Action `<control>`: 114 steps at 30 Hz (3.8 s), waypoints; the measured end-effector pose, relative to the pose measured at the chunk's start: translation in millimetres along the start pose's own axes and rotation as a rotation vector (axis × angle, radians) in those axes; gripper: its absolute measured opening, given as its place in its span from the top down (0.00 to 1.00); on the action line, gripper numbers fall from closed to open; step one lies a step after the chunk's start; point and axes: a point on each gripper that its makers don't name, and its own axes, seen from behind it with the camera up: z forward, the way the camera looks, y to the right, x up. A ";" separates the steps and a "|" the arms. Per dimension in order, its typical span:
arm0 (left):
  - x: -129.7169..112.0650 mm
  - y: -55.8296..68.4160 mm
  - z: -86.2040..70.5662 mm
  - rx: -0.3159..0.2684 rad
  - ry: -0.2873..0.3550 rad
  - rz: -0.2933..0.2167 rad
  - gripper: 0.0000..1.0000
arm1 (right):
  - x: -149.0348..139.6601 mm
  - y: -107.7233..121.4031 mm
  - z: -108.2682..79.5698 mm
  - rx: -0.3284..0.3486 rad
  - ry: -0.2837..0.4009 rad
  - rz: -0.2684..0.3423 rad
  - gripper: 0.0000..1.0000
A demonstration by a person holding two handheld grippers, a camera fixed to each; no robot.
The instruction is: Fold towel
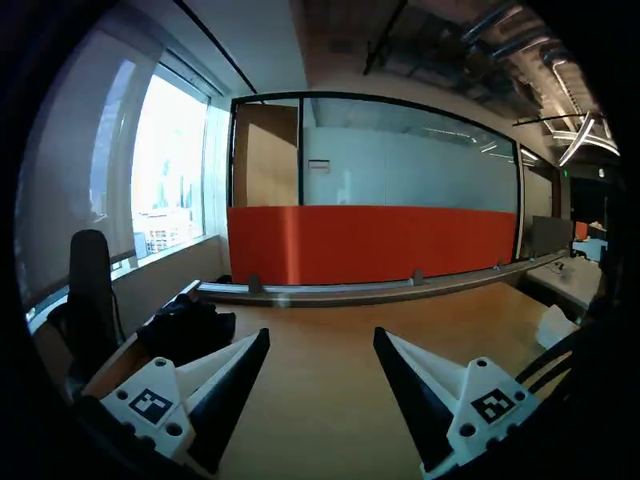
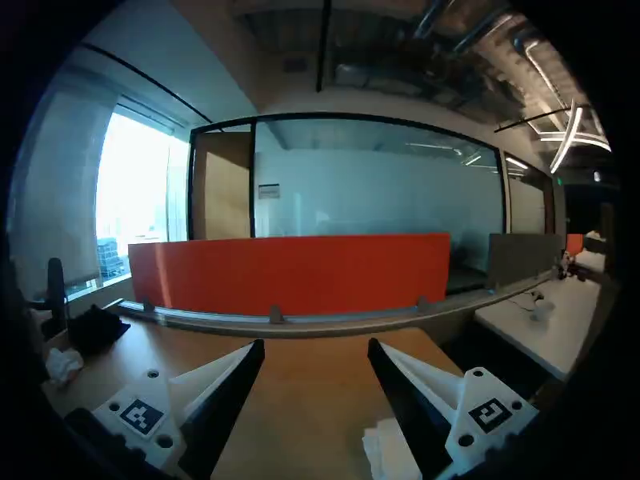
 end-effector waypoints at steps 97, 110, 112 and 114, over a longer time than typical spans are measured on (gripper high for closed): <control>-157.0 -2.8 61.5 0.065 0.148 -0.012 0.03 | -76.7 -124.7 45.9 0.069 -0.012 -0.051 0.00; -159.1 -1.7 63.3 0.069 0.146 -0.001 0.03 | -76.8 -118.6 47.2 0.069 -0.013 -0.052 0.00; -159.5 -1.6 63.4 0.069 0.145 -0.001 0.04 | -76.5 -117.6 47.5 0.069 -0.011 -0.049 0.00; -159.8 -1.4 63.5 0.069 0.145 -0.001 0.03 | -76.7 -116.7 47.7 0.069 -0.007 -0.048 0.00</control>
